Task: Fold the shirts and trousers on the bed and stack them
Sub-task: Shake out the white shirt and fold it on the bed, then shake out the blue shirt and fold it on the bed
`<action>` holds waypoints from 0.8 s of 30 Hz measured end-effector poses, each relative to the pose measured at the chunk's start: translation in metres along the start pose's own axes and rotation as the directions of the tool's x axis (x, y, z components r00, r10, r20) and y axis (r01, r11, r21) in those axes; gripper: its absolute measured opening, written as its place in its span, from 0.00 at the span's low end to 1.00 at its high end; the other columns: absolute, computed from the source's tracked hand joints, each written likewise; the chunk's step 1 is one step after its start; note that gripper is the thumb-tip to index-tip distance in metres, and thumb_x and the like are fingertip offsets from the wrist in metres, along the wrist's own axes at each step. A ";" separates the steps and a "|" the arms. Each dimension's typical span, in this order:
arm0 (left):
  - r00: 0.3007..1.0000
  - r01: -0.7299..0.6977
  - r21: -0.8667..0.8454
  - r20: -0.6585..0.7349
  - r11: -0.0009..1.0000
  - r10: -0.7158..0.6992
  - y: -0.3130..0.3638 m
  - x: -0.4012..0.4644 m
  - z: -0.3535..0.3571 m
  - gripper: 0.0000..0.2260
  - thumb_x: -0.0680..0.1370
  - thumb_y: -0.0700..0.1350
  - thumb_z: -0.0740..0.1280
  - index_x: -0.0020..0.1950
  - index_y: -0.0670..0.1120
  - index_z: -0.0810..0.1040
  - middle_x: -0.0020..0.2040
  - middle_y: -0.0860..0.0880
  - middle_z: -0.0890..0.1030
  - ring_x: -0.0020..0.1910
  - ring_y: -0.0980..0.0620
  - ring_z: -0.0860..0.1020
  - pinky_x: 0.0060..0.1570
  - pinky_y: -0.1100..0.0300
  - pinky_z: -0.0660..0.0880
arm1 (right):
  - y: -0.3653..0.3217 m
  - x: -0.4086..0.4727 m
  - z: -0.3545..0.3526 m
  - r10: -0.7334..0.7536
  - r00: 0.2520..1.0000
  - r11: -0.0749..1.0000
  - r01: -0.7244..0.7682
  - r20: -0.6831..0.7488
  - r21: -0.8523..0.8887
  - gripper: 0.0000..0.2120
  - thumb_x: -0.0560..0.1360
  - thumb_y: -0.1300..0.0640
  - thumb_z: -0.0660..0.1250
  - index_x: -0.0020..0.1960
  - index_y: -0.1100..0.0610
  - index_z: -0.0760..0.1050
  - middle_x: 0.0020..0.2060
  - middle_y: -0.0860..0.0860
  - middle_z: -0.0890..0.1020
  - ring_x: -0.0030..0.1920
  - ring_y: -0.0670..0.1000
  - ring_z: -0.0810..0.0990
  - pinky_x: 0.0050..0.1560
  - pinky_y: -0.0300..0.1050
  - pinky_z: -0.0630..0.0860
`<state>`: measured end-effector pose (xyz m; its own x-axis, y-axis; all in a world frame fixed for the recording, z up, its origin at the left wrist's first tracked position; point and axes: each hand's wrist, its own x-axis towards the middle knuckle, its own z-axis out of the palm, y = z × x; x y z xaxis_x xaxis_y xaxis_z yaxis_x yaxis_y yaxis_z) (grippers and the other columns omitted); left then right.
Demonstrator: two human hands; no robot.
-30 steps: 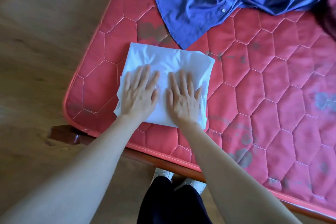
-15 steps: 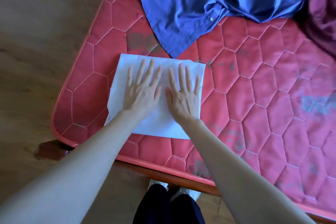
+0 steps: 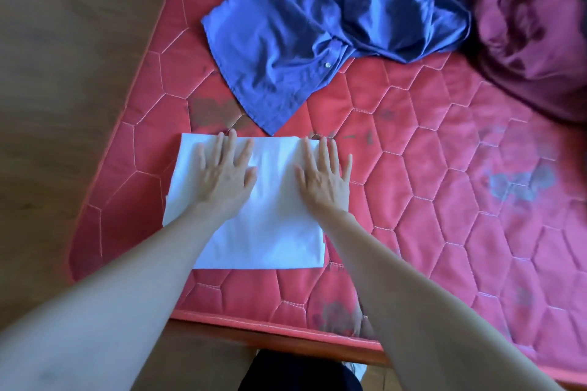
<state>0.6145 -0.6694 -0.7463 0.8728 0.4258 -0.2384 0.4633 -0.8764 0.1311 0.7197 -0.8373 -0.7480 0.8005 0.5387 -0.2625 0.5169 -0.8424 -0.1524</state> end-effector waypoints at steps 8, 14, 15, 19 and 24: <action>0.963 -0.141 -0.016 -0.233 0.990 0.133 0.009 0.047 -0.064 0.21 0.75 0.43 0.70 0.65 0.37 0.76 0.65 0.37 0.76 0.65 0.37 0.74 0.64 0.36 0.65 | 0.026 0.042 -0.070 -0.061 0.981 0.981 0.093 -0.186 0.171 0.23 0.81 0.51 0.59 0.72 0.62 0.66 0.72 0.60 0.67 0.75 0.58 0.60 0.74 0.49 0.55; 0.977 -0.137 0.042 -0.161 0.990 0.142 0.019 0.104 -0.072 0.30 0.77 0.53 0.68 0.75 0.43 0.65 0.75 0.42 0.65 0.74 0.43 0.63 0.66 0.45 0.61 | 0.038 0.104 -0.080 -0.077 0.978 0.987 0.102 -0.193 0.127 0.30 0.79 0.47 0.61 0.77 0.56 0.57 0.76 0.57 0.60 0.77 0.55 0.53 0.74 0.49 0.53; 0.981 -0.126 0.057 -0.141 0.990 0.133 0.020 0.113 -0.069 0.32 0.77 0.56 0.66 0.77 0.45 0.61 0.77 0.43 0.60 0.76 0.43 0.59 0.68 0.45 0.59 | 0.040 0.114 -0.079 -0.067 0.979 0.988 0.093 -0.192 0.126 0.32 0.79 0.46 0.61 0.78 0.55 0.56 0.76 0.57 0.59 0.77 0.55 0.52 0.74 0.50 0.54; 0.997 -0.018 -0.001 -0.080 1.000 0.018 0.022 0.140 -0.052 0.38 0.76 0.62 0.64 0.79 0.49 0.53 0.79 0.45 0.52 0.78 0.41 0.52 0.69 0.40 0.58 | 0.044 0.149 -0.074 -0.045 0.980 0.994 0.064 -0.196 0.091 0.37 0.77 0.42 0.63 0.79 0.52 0.50 0.77 0.57 0.55 0.77 0.55 0.51 0.73 0.51 0.57; 0.987 0.001 -0.159 -0.159 0.987 -0.027 0.018 0.154 -0.030 0.31 0.77 0.60 0.66 0.75 0.47 0.66 0.77 0.44 0.61 0.76 0.41 0.57 0.70 0.38 0.55 | 0.042 0.188 -0.072 -0.135 0.973 0.988 0.145 -0.190 0.042 0.41 0.75 0.45 0.68 0.79 0.49 0.48 0.78 0.56 0.52 0.78 0.57 0.49 0.73 0.51 0.58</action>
<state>0.7618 -0.6129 -0.7516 0.8734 0.4794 -0.0858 0.4828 -0.8291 0.2819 0.9136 -0.7708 -0.7355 0.7664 0.6401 -0.0540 0.6144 -0.7550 -0.2290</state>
